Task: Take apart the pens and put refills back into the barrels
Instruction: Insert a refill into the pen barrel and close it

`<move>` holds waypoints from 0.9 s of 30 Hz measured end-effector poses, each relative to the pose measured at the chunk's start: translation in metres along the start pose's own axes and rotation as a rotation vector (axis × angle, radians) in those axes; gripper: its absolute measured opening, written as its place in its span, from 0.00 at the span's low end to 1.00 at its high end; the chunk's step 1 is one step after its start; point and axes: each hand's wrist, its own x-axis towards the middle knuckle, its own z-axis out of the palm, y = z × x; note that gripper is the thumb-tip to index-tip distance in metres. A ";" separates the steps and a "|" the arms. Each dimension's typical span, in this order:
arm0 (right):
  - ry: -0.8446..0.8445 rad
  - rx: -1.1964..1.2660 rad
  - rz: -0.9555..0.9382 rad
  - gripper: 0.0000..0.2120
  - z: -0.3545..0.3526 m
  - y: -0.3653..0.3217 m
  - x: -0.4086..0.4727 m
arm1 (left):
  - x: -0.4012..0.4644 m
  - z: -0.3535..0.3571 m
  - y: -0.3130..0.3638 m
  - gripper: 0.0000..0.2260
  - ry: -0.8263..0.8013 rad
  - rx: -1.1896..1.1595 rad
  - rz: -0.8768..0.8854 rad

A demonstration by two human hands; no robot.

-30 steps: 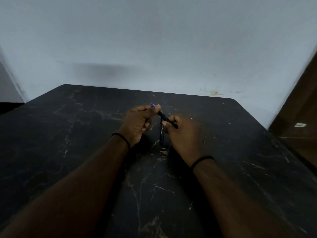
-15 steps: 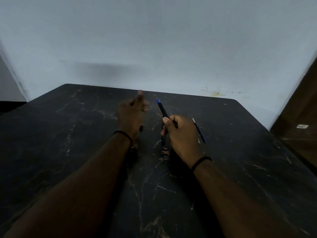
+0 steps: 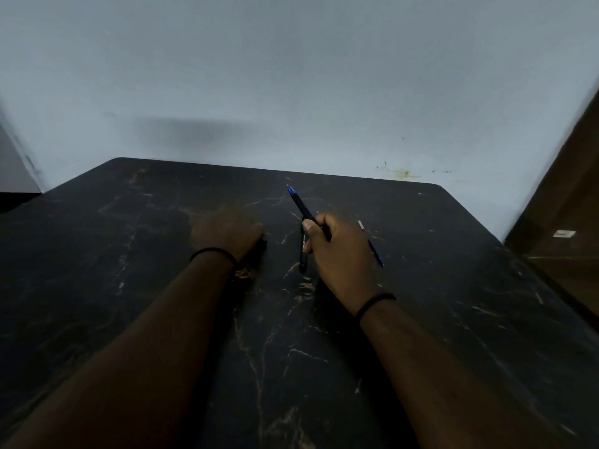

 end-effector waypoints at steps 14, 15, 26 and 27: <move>-0.025 -0.037 -0.051 0.05 -0.002 0.003 0.001 | -0.001 0.004 0.022 0.13 0.054 -1.401 -0.192; -0.032 -0.031 -0.050 0.05 -0.002 0.003 0.001 | -0.002 0.002 0.023 0.13 0.029 -1.453 -0.210; -0.039 -0.064 -0.074 0.06 -0.002 0.002 -0.001 | -0.011 -0.009 0.028 0.11 -0.078 -1.566 -0.262; -0.041 -0.070 -0.075 0.06 -0.002 0.002 -0.001 | -0.012 -0.009 0.028 0.11 -0.076 -1.552 -0.254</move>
